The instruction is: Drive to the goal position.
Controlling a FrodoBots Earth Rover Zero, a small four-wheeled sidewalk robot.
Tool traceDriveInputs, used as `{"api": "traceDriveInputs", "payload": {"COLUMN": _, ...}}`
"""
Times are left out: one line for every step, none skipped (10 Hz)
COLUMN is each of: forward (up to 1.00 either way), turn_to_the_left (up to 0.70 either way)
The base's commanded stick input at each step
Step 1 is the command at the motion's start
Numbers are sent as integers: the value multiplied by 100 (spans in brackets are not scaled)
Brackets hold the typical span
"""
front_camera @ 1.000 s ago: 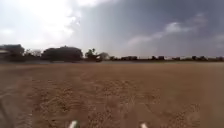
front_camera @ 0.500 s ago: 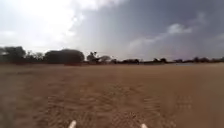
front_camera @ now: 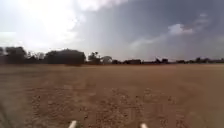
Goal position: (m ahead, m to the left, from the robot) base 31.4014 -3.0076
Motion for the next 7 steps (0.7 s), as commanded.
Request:
{"api": "traceDriveInputs", "payload": {"forward": 100, "turn_to_the_left": 0}}
{"api": "traceDriveInputs", "payload": {"forward": 100, "turn_to_the_left": 0}}
{"api": "traceDriveInputs", "payload": {"forward": 100, "turn_to_the_left": 0}}
{"api": "traceDriveInputs", "payload": {"forward": 100, "turn_to_the_left": 0}}
{"api": "traceDriveInputs", "payload": {"forward": 100, "turn_to_the_left": 0}}
{"api": "traceDriveInputs", "payload": {"forward": 100, "turn_to_the_left": 0}}
{"api": "traceDriveInputs", "payload": {"forward": 100, "turn_to_the_left": 0}}
